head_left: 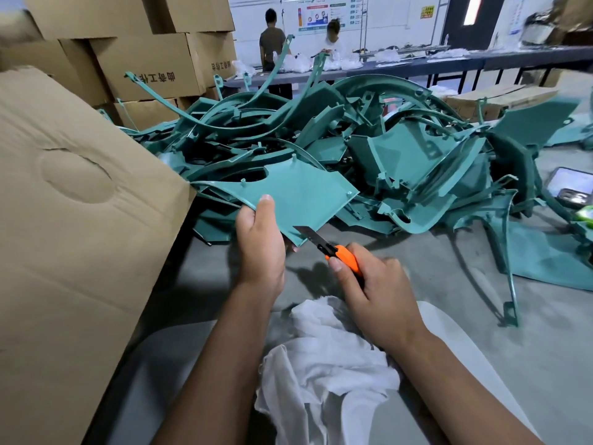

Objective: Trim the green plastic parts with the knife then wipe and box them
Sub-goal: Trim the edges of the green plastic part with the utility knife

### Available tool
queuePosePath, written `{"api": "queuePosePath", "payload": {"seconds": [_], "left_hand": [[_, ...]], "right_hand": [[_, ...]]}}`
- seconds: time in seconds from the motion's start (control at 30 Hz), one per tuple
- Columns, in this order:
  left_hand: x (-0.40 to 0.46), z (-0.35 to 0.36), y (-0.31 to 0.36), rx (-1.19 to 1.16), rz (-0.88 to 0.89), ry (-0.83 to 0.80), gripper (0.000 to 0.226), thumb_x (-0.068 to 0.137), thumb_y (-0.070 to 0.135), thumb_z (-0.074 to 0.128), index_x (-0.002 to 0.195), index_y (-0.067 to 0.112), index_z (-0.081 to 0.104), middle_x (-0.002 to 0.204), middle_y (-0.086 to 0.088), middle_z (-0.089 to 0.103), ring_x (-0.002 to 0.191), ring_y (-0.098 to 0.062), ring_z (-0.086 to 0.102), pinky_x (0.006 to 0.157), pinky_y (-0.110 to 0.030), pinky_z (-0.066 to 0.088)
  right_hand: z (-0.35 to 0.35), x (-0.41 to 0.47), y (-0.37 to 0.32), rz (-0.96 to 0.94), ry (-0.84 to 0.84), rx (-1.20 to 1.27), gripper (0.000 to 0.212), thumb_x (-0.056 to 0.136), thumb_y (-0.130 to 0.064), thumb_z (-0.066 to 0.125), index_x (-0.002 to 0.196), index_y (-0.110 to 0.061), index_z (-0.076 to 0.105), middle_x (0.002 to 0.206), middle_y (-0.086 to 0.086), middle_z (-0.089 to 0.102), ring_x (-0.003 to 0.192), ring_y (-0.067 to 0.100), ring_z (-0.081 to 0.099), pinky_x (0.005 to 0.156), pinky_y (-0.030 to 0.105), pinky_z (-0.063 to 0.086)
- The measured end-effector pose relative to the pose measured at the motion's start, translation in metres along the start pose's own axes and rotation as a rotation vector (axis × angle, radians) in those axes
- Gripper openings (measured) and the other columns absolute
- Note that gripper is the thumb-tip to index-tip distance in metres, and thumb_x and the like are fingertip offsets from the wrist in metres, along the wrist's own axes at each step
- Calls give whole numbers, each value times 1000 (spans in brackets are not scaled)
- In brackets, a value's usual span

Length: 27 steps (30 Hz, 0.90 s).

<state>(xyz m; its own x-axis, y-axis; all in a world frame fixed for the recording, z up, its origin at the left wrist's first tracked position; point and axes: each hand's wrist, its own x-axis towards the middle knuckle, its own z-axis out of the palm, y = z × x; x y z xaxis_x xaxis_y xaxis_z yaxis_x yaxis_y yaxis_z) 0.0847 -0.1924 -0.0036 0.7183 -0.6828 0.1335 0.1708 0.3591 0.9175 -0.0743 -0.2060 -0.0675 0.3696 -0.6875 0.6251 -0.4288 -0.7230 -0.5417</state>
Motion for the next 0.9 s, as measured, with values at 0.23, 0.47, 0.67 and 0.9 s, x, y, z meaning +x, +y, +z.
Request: {"api": "queuePosePath", "payload": {"seconds": [0.23, 0.47, 0.67, 0.9], "left_hand": [[-8, -15, 5, -101, -68, -2, 17, 106, 18, 46, 103, 12, 62, 90, -4, 75, 73, -20, 70, 47, -23, 47], [-12, -34, 10, -155, -102, -46, 16, 105, 18, 48, 111, 11, 61, 92, -4, 76, 72, -20, 73, 43, -22, 44], [-16, -48, 8, -140, -78, -84, 22, 105, 21, 49, 111, 16, 70, 105, -6, 78, 93, -21, 76, 60, -28, 58], [-14, -72, -11, 92, 64, -167, 22, 106, 24, 53, 120, 12, 66, 119, -4, 76, 115, -24, 70, 93, -32, 58]], "right_hand": [[0, -1, -1, 7, 40, 11, 35, 104, -51, 43, 83, -24, 47, 52, -8, 42, 48, 13, 44, 49, 39, 39], [-6, 4, 8, 85, 142, -33, 30, 105, -51, 40, 81, -35, 36, 48, -9, 36, 45, 15, 43, 48, 21, 22], [-7, 7, 17, 207, 216, -94, 38, 106, -49, 44, 78, -25, 39, 50, -3, 39, 45, 25, 42, 48, 36, 31], [-10, 7, 20, 213, 198, -50, 34, 105, -49, 46, 87, -20, 49, 54, -7, 45, 46, 15, 46, 48, 29, 26]]}}
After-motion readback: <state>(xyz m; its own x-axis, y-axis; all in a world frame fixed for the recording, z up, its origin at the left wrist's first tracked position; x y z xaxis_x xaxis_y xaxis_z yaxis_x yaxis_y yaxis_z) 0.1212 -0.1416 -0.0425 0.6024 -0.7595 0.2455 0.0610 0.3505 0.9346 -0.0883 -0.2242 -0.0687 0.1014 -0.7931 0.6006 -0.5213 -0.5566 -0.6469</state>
